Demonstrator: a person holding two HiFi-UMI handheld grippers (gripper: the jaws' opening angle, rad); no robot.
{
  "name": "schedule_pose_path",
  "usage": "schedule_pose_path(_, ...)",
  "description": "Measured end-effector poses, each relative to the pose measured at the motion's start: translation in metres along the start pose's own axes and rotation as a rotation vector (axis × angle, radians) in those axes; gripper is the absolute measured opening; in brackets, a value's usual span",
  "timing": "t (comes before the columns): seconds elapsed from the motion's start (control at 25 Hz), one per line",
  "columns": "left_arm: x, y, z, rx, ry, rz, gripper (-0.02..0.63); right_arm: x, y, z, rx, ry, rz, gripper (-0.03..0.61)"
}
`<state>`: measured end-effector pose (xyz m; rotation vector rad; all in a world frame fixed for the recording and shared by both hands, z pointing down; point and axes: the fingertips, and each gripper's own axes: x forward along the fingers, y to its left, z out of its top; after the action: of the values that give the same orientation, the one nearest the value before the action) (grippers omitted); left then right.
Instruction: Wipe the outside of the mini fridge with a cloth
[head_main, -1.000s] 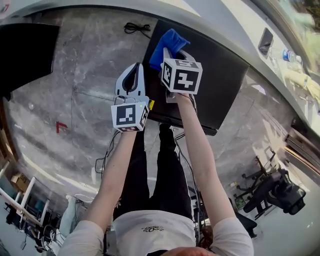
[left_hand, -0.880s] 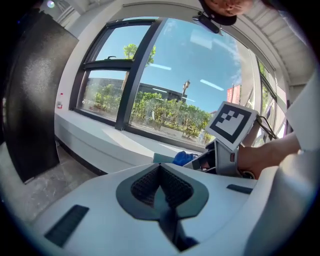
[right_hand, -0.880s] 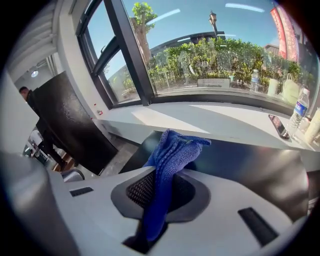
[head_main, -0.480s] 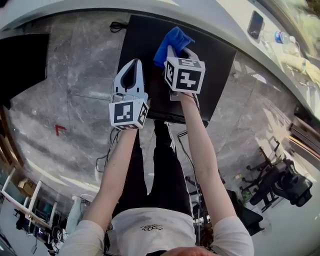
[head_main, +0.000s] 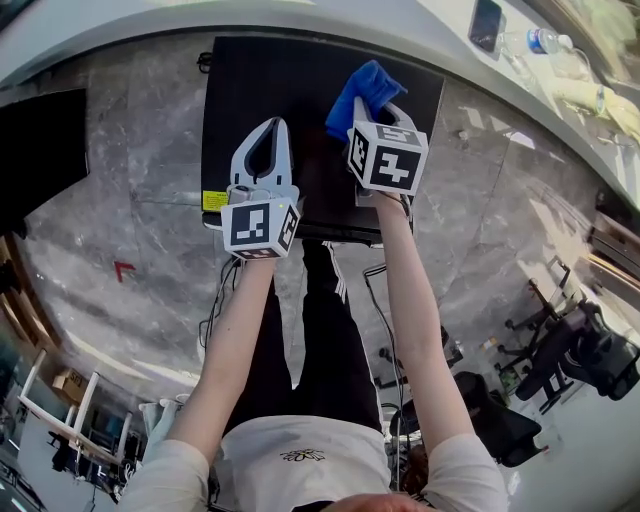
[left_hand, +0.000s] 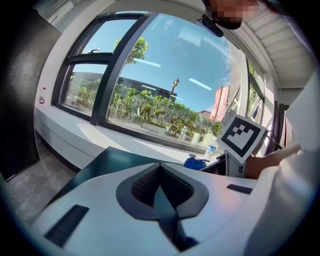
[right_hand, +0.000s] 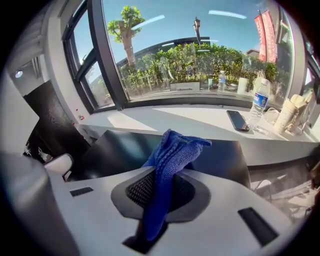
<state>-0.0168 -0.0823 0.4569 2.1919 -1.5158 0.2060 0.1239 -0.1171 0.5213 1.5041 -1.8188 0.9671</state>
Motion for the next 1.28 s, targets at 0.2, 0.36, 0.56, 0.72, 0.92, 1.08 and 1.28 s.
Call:
schedule_pose_path(0.2, 0.005, -0.025, -0.010, 0.013, 0.016, -0.027, 0.005, -0.010, -0.035, -0.007, 0.013, -0.005, -0.037, 0.061)
schedule_pose_path(0.36, 0.007, -0.039, -0.015, 0.022, 0.025, -0.041, 0.005, -0.019, -0.055, -0.013, 0.008, -0.011, -0.060, 0.061)
schedule_pose_path(0.56, 0.011, -0.050, -0.020, 0.027, 0.032, -0.045, 0.005, -0.027, -0.080, -0.019, 0.026, -0.016, -0.087, 0.061)
schedule_pose_path(0.72, 0.012, -0.056, -0.025, 0.032, 0.043, -0.045, 0.005, -0.032, -0.098, -0.022, 0.027, -0.010, -0.108, 0.061)
schedule_pose_path(0.92, 0.014, -0.057, -0.025, 0.032, 0.047, -0.045, 0.005, -0.039, -0.117, -0.024, 0.008, -0.004, -0.151, 0.061)
schedule_pose_path(1.08, 0.018, -0.061, -0.025, 0.035, 0.048, -0.051, 0.005, -0.043, -0.130, -0.026, 0.028, -0.005, -0.174, 0.061)
schedule_pose_path(1.28, 0.023, -0.065, -0.025, 0.041, 0.049, -0.058, 0.005, -0.048, -0.150, -0.029, 0.052, -0.010, -0.208, 0.061)
